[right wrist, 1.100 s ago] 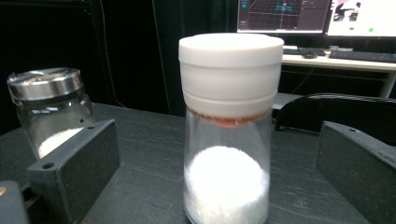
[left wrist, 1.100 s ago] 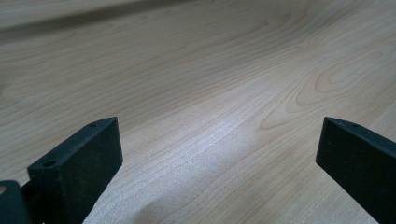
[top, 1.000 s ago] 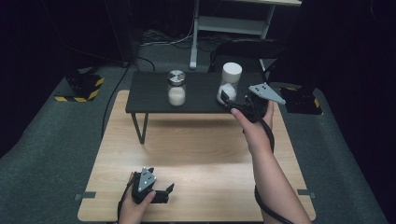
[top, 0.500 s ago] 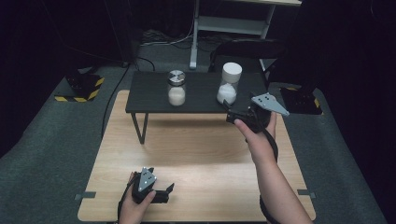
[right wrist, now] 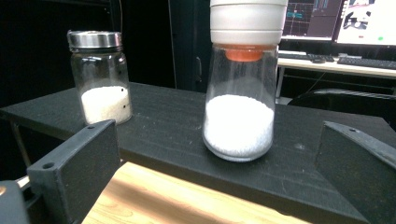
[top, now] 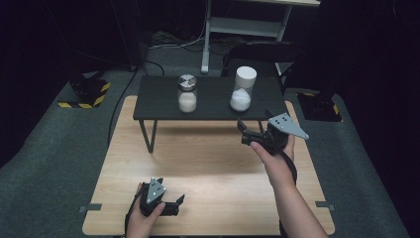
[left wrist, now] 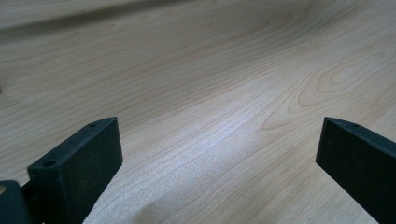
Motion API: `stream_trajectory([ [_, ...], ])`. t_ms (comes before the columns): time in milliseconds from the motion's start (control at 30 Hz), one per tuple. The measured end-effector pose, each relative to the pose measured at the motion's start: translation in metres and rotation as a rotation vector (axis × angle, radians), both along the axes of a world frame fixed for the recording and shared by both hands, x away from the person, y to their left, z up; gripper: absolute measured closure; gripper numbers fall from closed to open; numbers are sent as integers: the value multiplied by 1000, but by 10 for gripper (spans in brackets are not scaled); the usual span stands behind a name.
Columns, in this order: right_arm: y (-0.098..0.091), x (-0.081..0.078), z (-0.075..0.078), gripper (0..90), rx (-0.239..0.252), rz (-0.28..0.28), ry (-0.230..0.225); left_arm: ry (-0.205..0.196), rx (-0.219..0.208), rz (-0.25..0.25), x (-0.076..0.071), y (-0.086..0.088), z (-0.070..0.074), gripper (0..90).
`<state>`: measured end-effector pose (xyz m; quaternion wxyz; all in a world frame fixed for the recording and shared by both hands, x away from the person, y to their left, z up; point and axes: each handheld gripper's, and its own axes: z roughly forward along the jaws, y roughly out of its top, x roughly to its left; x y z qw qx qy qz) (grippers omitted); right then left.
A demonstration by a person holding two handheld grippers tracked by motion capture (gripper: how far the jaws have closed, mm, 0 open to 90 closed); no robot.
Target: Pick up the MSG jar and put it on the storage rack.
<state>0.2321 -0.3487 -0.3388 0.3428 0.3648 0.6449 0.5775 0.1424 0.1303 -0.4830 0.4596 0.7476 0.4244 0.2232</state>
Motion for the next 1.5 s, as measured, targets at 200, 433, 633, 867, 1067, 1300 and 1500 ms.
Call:
stream_trajectory([
  [200,-7,-9,-10,2,12,3,4,0,0,-1,0,0,0,5],
  [433,-14,-19,-21,2,15,17,8,0,-1,-2,0,0,0,5],
  [633,-18,-31,-30,2,-1,29,-15,-2,-2,-3,0,0,0,5],
  [867,-23,-40,-39,2,-4,37,-7,-3,-3,-5,0,0,-1,5],
  [1067,-27,-46,-48,2,-13,36,3,-3,-3,-6,1,0,0,5],
  [1300,-31,-56,-63,2,-34,35,18,-7,-3,-7,1,0,-1,5],
  [1500,-35,-62,-73,2,-46,34,33,-7,0,-7,1,0,-1,5],
])
